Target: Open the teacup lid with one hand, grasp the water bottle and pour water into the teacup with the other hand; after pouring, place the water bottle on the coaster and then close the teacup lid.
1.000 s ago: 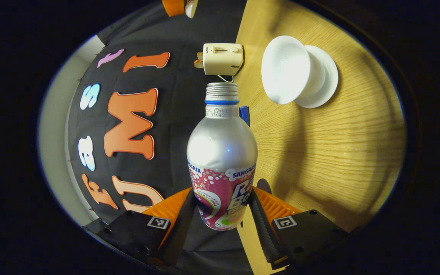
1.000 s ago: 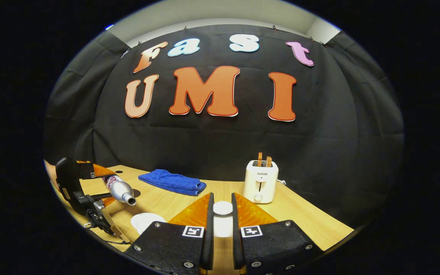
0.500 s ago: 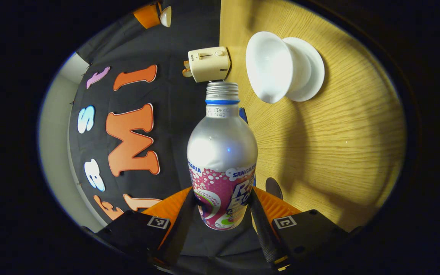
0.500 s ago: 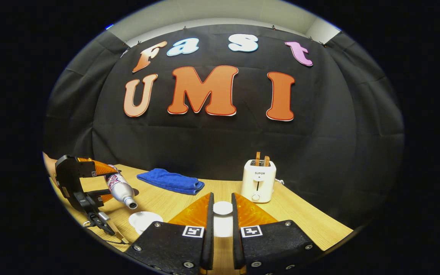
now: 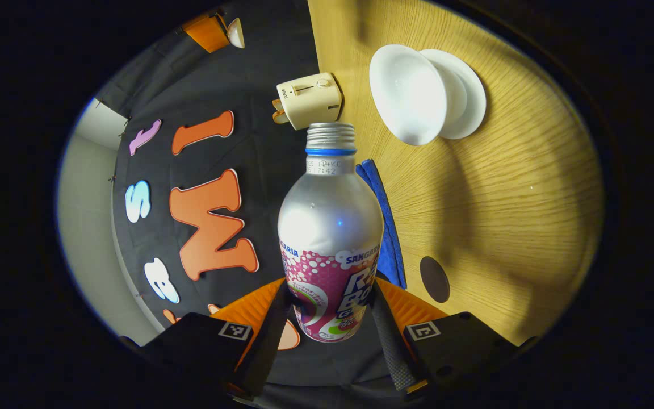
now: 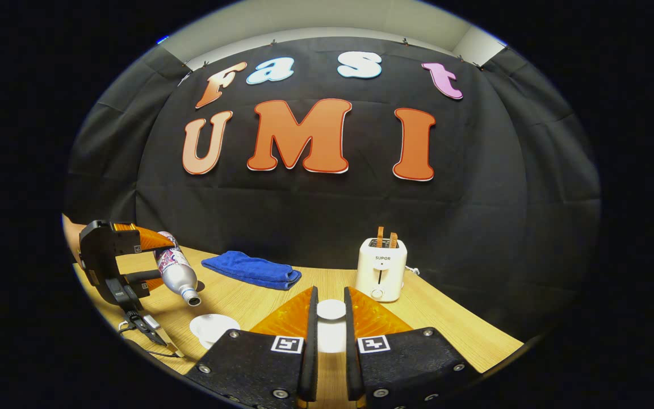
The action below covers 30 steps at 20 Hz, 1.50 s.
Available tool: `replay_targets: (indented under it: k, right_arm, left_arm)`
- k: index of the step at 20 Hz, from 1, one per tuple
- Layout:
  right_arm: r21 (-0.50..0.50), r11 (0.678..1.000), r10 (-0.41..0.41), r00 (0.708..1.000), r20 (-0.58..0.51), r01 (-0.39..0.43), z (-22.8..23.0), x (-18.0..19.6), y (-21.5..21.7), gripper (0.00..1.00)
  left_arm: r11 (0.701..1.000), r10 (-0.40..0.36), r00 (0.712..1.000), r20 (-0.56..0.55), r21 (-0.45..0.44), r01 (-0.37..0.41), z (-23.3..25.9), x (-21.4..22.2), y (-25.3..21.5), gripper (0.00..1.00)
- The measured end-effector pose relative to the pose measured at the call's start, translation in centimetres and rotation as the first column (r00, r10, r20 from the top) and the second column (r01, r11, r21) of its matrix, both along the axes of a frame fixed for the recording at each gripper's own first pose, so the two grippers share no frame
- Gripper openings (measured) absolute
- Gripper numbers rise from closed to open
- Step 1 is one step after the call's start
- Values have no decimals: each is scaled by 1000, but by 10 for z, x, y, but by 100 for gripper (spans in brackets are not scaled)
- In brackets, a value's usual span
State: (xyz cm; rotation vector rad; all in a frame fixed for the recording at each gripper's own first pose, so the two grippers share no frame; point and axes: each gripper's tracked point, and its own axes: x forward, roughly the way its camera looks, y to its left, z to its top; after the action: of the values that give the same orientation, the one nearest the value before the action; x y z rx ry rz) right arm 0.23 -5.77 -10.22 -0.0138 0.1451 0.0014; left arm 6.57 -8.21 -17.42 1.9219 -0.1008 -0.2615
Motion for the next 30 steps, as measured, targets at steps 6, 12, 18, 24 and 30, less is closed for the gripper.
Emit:
replay_targets:
  k: [6, 12, 18, 24, 30]
  right_arm:
    - [7, 1000, 3, 1000, 2, -3, 0, 0, -2, 21]
    - [11, 1000, 0, 1000, 3, 0, 0, 0, -3, 21]
    - [8, 1000, 2, 1000, 4, -2, 1, 1, -5, 21]
    - [11, 1000, 1, 1000, 6, -1, 2, 2, -7, 20]
    - [7, 1000, 11, 1000, 13, -11, 4, 0, -3, 20]
  left_arm:
    - [998, -35, 998, 51, 61, 32, 9, -2, -4, 84]
    - [994, -49, 996, 74, 103, 41, 16, 0, -5, 82]
    - [985, -67, 995, 78, 162, 54, 22, 9, -12, 82]
    - [975, -101, 989, 106, 210, 77, 34, 11, -17, 84]
    - [964, -127, 982, 137, 252, 89, 45, 12, -21, 84]
